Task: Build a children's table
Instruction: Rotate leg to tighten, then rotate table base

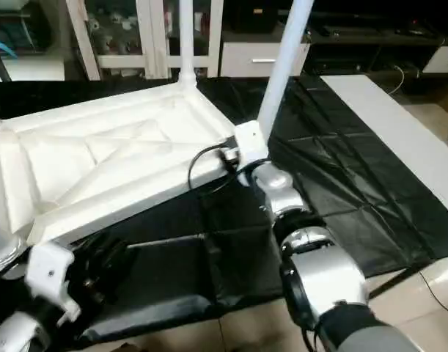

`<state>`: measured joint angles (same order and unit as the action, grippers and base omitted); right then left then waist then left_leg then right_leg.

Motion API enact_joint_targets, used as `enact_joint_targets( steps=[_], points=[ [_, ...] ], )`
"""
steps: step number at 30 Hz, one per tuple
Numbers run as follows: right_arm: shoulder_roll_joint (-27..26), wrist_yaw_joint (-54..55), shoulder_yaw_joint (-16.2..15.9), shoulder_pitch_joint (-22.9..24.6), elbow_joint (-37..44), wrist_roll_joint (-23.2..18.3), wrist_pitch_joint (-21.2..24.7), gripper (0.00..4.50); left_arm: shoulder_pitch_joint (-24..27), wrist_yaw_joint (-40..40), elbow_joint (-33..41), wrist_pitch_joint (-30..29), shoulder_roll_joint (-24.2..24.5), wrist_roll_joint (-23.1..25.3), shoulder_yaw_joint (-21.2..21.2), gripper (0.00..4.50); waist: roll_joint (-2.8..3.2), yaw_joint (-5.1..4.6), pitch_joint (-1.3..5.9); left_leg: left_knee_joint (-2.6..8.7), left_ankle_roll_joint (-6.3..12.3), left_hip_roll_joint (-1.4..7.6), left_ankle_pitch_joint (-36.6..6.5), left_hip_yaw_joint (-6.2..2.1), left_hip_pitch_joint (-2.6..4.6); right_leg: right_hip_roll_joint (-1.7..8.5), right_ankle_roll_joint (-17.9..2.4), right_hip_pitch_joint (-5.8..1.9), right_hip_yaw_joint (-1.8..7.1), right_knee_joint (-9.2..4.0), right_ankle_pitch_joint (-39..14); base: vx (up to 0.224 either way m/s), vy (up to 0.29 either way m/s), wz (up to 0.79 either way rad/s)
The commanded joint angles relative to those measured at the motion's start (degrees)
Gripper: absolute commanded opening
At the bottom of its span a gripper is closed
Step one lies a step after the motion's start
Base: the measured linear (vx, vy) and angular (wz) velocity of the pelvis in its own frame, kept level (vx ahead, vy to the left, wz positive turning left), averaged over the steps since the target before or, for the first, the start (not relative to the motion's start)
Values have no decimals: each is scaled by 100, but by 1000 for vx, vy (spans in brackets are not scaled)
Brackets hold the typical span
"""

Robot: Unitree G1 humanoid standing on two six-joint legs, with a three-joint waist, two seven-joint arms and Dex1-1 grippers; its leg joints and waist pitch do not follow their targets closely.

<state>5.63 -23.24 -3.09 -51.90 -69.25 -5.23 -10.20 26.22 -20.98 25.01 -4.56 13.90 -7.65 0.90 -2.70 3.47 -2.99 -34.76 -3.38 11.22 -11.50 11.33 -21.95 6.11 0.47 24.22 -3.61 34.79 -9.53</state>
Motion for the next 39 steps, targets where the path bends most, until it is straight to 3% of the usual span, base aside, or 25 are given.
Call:
enact_joint_targets(
  steps=[1,3,5,7,11,14,15,16,20,21,24,25,26,27,28,29,30,31,32,33,35,36,37,38,39],
  points=[
    [95,-512,74,227,311,-208,-246,309,168,-141,-86,344,-32,-146,137,208,130,16,328,503,42,222,-1759,-69,104,135,-1003,-214,200,-369,-1049,0,0,0],
    [222,-1003,163,636,1020,-482,-285,309,439,-370,-267,830,109,-151,233,208,112,42,321,516,125,222,-1771,-71,107,113,-1037,-228,200,-373,-1067,0,0,0],
    [293,-1144,167,847,1423,-611,-191,309,548,-455,-303,1010,180,-151,297,208,122,86,300,539,148,239,-1866,-83,119,120,-927,-226,209,-400,-1234,0,0,0],
    [517,-1490,84,1545,2732,-927,196,309,792,-591,-360,1390,189,-416,684,208,109,120,295,548,86,263,-1952,-80,152,124,-802,-214,224,-424,-1405,0,0,0],
    [661,-1768,43,2060,3528,-1005,371,309,978,-700,-382,1681,58,-861,1056,238,73,142,268,567,-108,246,-2179,-85,146,106,-726,-191,267,-469,-1788,0,0,0],
    [819,-1987,-95,2650,4414,-1046,593,309,1257,-590,-455,2241,-97,-935,1353,255,50,131,223,596,-156,240,-2564,-103,158,107,-473,-167,277,-567,-2426,0,0,0],
    [819,-1987,-95,2650,4414,-1046,593,309,1257,-590,-455,2241,-97,-935,1353,276,39,121,217,602,-203,244,-2770,-128,183,110,-334,-146,273,-604,-2790,0,0,0],
    [948,-2119,-197,2988,4987,-1144,866,309,1372,-450,-559,2559,-193,-965,1528,284,14,109,206,601,-201,228,-2876,-139,183,96,-260,-135,263,-632,-2987,0,0,0],
    [1153,-2301,-344,3313,5594,-1292,1199,309,1447,-422,-636,2723,-232,-1071,1729,295,19,107,198,617,-219,237,-2969,-161,191,94,-124,-119,263,-663,-3156,0,0,0],
    [1292,-2453,-375,3495,5934,-1401,1448,309,1456,-472,-661,2734,-226,-1197,1886,322,33,115,195,617,-244,234,-3062,-174,219,88,-76,-103,259,-681,-3245,0,0,0],
    [1435,-2610,-380,3651,6178,-1485,1620,309,1455,-542,-673,2694,-174,-1339,2043,333,34,109,185,626,-276,232,-3179,-181,223,81,-70,-90,252,-695,-3265,0,0,0],
    [1566,-2747,-374,3790,6408,-1555,1789,309,1419,-605,-686,2657,-76,-1444,2174,347,27,127,192,622,-268,228,-3175,-183,233,77,-41,-105,260,-697,-3252,0,0,0],
    [1627,-2806,-367,3852,6507,-1581,1860,309,1326,-620,-686,2567,4,-1550,2250,363,81,152,187,630,-277,229,-3203,-186,249,74,-47,-95,272,-699,-3206,0,0,0],
    [1665,-2831,-356,3901,6603,-1628,1949,309,1169,-605,-718,2506,111,-1600,2285,372,85,131,151,636,-302,217,-3414,-188,276,47,-78,-54,250,-728,-3270,0,0,0],
    [1665,-2831,-356,3901,6603,-1628,1949,309,1169,-605,-718,2506,111,-1600,2285,372,72,106,136,649,-318,207,-3521,-206,269,35,-36,-71,225,-742,-3401,0,0,0],
    [1668,-2829,-359,3911,6628,-1631,1972,309,1038,-604,-758,2420,182,-1635,2278,381,124,112,161,656,-360,209,-3602,-238,301,50,-27,-87,220,-742,-3432,0,0,0],
    [1681,-2816,-372,3949,6706,-1631,2041,309,661,-622,-930,2241,394,-1646,2224,381,125,105,164,662,-388,212,-3639,-240,316,38,-30,-82,221,-747,-3402,0,0,0],
    [1693,-2776,-402,3995,6795,-1569,2053,309,161,-648,-1262,2047,636,-1626,2174,381,176,124,171,649,-403,190,-3689,-235,370,7,-64,-41,226,-749,-3300,0,0,0],
    [1693,-2776,-402,3995,6795,-1569,2053,309,161,-648,-1262,2047,636,-1626,2174,405,138,123,171,633,-389,166,-3681,-223,391,-6,-50,-29,220,-757,-3311,0,0,0],
    [1687,-2767,-402,4006,6818,-1580,2065,309,66,-649,-1333,2032,676,-1612,2174,405,200,107,174,671,-420,188,-3594,-272,320,53,-129,-124,225,-708,-3187,0,0,0],
    [1686,-2720,-406,4056,6950,-1635,2151,309,-280,-678,-1579,1946,816,-1628,2185,415,164,64,159,703,-445,192,-3605,-296,240,58,-119,-192,199,-692,-3180,0,14,-11],
    [1686,-2720,-406,4056,6950,-1635,2151,309,-280,-678,-1579,1946,816,-1628,2185,420,167,54,192,702,-453,177,-3567,-326,238,85,-121,-215,222,-670,-3163,0,29,-23],
    [1707,-2708,-408,4114,7045,-1673,2204,309,-598,-756,-1709,1796,929,-1730,2151,433,221,22,188,703,-451,168,-3546,-358,223,106,-175,-224,232,-667,-3154,0,0,0],
    [1711,-2706,-409,4124,7062,-1680,2213,309,-652,-769,-1731,1771,948,-1748,2146,433,221,22,188,703,-451,168,-3546,-358,223,106,-175,-224,232,-667,-3154,0,0,0],
    [1741,-2704,-411,4196,7165,-1711,2276,309,-1003,-866,-1877,1631,1062,-1811,2090,443,209,8,205,655,-399,133,-3565,-343,313,86,-208,-155,242,-715,-3205,0,0,0]
  ],
)
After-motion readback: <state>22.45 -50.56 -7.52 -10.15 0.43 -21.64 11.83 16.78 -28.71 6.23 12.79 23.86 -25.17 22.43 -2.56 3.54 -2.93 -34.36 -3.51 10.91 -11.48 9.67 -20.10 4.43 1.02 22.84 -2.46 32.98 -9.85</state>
